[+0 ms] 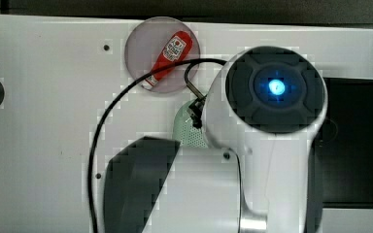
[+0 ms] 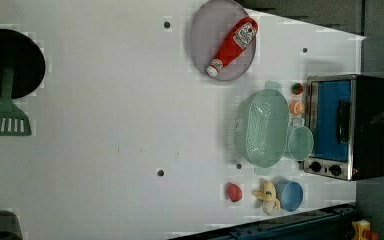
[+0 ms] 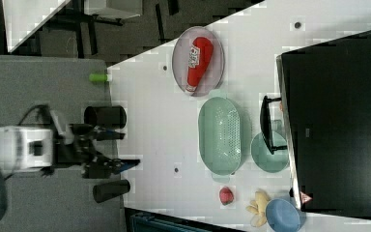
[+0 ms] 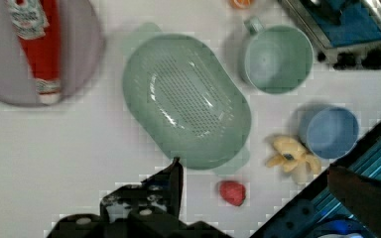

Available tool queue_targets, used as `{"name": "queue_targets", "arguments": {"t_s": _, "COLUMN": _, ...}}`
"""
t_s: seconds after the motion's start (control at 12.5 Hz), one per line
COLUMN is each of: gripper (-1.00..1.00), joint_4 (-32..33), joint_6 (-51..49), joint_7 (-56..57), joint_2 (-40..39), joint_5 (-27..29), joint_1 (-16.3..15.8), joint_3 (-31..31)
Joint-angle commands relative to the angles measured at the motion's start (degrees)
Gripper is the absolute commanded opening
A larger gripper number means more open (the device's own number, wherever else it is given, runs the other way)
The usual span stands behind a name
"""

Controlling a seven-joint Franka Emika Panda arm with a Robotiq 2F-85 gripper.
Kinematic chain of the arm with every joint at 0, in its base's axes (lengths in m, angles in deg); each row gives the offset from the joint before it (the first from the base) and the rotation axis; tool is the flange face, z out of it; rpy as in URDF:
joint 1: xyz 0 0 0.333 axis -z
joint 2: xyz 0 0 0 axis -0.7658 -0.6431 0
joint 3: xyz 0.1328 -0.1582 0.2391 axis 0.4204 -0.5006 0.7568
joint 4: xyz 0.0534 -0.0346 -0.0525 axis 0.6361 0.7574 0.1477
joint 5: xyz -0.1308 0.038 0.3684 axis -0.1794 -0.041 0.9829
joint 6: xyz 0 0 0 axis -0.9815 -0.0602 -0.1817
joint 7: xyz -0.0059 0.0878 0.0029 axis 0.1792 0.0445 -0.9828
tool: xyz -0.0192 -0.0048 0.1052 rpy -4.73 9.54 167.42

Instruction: Drag strainer left to right.

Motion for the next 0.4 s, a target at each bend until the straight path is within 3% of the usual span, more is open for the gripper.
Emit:
{"name": "queue_targets", "arguments": {"t_s": 0.08, "gripper": 1.0, "joint_4": -1.3, "joint_6": -1.0, "joint_7": 2.2, "joint_2": 3.2, "joint_5": -0.7, "joint_1": 0.5, "joint_3": 0.6}}
{"name": "queue_targets", "arguments": {"t_s": 0.4, "gripper": 1.0, "joint_4": -1.3, "joint_6": -1.0, "joint_7": 2.2, "joint_2": 2.7, "joint_5": -0.7, "joint_1": 0.5, "joint_3": 0.6}}
